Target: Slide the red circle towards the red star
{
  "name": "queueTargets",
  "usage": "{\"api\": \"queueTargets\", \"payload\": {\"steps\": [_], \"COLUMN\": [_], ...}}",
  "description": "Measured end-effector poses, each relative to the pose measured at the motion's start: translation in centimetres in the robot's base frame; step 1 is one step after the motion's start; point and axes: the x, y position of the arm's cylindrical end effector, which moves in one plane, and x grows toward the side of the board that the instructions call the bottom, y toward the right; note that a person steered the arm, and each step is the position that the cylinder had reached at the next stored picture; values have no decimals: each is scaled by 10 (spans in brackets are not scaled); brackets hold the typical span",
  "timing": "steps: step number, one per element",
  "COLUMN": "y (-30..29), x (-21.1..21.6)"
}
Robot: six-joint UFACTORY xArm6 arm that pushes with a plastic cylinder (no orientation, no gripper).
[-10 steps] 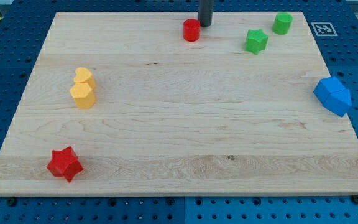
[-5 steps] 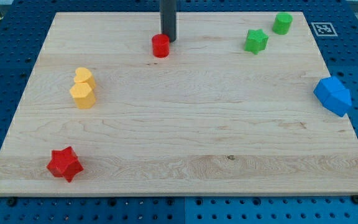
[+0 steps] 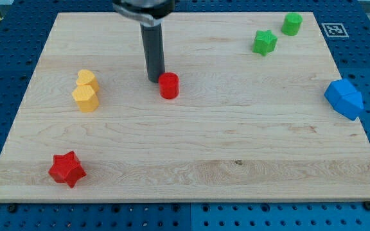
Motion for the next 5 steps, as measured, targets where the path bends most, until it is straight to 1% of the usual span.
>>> {"api": "queueTargets", "payload": {"steps": [1, 2, 3, 4, 5], "y": [-1, 3, 29, 36, 36], "x": [0, -30, -35, 13, 76]}}
